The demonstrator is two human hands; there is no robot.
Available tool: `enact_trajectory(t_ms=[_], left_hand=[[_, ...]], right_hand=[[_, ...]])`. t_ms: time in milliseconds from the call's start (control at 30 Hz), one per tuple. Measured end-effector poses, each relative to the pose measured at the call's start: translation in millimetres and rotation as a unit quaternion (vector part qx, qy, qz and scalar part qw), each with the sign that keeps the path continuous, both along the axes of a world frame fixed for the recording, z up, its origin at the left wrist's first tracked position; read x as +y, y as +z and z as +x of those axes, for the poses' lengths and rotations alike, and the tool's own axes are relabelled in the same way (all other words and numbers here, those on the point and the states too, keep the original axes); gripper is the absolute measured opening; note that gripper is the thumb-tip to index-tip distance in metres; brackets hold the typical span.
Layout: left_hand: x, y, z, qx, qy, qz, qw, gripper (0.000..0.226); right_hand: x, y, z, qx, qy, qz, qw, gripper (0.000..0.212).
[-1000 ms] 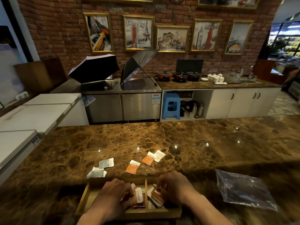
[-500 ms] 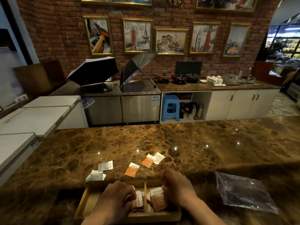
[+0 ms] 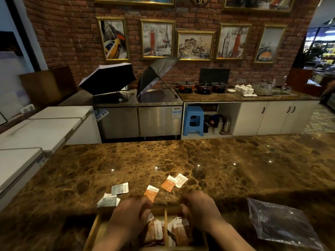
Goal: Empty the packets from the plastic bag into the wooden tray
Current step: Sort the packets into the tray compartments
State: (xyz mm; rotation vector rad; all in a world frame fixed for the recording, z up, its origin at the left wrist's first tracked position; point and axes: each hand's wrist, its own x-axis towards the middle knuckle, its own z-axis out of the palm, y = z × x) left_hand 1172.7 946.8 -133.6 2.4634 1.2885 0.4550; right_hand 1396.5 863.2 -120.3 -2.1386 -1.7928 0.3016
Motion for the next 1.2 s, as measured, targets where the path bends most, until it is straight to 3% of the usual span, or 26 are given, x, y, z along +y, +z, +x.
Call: enact_trajectory(t_ms=[167, 400, 767, 833, 1000, 1100, 1200], left_hand=[[33.2, -2.0, 16.1, -0.021, 0.022, -0.03, 0.999, 0.027], [73.5, -21.1, 43.1, 0.081, 0.023, -0.087, 0.993, 0.033], [79.9, -35.4, 57.5, 0.128, 0.077, -0.047, 0.988, 0.005], [83.2, -38.2, 56.7, 0.118, 0.089, -0.06, 0.987, 0.02], [92.1, -46.5, 54.3, 0.035, 0.118, -0.104, 0.987, 0.019], [95.9, -51.7, 54.1, 0.01, 0.135, -0.136, 0.981, 0.026], [96.4, -49.1, 55.0, -0.004, 0.158, -0.171, 0.973, 0.019]], right_hand=[[29.4, 0.8, 22.8, 0.002, -0.032, -0.012, 0.999, 0.028], [72.9, -14.7, 48.7, -0.022, -0.041, -0.084, 0.995, 0.04], [120.9, -44.0, 66.9, -0.033, 0.03, -0.127, 0.991, 0.048], [127.5, -48.3, 65.0, -0.044, 0.046, -0.141, 0.988, 0.052], [132.8, -56.0, 59.7, -0.111, 0.025, -0.106, 0.988, 0.047], [131.6, -56.1, 61.5, -0.094, -0.011, -0.106, 0.99, 0.043], [125.9, -57.7, 70.7, -0.058, -0.041, -0.091, 0.993, 0.032]])
